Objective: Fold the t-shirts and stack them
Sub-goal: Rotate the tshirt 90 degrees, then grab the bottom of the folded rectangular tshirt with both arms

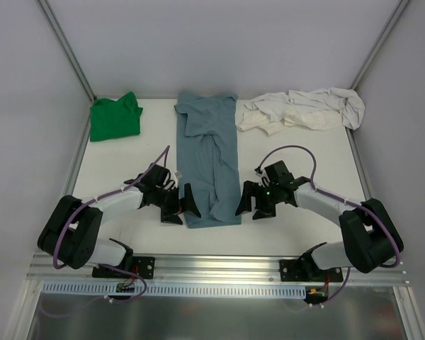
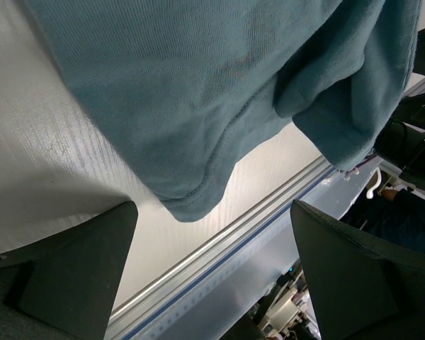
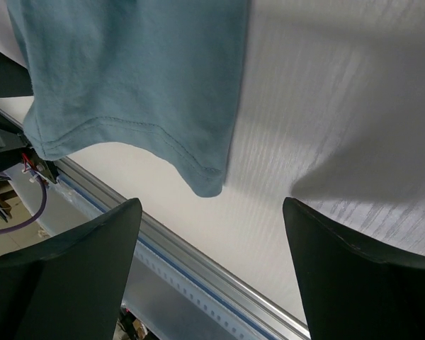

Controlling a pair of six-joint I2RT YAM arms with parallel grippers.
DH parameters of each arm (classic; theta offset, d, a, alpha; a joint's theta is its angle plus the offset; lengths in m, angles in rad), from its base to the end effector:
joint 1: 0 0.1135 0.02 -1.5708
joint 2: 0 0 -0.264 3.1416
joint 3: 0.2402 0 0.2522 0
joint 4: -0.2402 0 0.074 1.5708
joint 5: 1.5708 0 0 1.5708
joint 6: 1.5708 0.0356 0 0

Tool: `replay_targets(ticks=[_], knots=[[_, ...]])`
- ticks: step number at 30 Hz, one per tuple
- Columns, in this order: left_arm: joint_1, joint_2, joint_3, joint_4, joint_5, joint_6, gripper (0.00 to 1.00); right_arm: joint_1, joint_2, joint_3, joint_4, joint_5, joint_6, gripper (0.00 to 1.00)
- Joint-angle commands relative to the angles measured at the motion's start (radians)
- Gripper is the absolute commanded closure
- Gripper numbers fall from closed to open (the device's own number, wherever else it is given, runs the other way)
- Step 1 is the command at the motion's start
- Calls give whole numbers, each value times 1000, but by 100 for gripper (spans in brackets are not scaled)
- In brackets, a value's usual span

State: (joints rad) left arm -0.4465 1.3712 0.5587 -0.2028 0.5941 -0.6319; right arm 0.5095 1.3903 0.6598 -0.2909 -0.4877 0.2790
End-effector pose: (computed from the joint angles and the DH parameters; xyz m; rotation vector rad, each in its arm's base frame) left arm 0.2027 -0.1191 0.1477 -0.0156 2.7601 -1.1248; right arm 0.2103 0.1366 0.1645 -0.4944 2.6384 0.9050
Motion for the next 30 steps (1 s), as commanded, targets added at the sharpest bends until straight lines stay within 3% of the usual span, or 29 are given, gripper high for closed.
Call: replay_targets(ticks=[1, 17, 20, 23, 24, 26, 28, 29, 30], knots=[[-17, 42, -8, 0, -94, 34, 5, 9, -34, -31, 87, -18, 52, 16], [-58, 65, 32, 2, -99, 14, 5, 116, 116, -9, 285, 1, 172, 19], [-58, 65, 36, 2, -102, 15, 5, 129, 130, -9, 285, 3, 177, 27], [-60, 66, 43, 12, -102, 12, 10, 135, 142, -6, 285, -2, 183, 41], [-60, 66, 43, 16, -100, 12, 13, 135, 144, -5, 283, -3, 181, 51], [-61, 72, 44, 35, -79, 9, 35, 135, 145, -3, 283, -5, 183, 62], [-63, 83, 49, 43, -76, 5, 60, 136, 141, 0, 274, -2, 180, 68], [-64, 83, 50, 46, -74, 5, 82, 136, 139, 0, 271, 0, 177, 71], [-64, 85, 52, 46, -77, 3, 92, 136, 136, 1, 257, 3, 174, 75]])
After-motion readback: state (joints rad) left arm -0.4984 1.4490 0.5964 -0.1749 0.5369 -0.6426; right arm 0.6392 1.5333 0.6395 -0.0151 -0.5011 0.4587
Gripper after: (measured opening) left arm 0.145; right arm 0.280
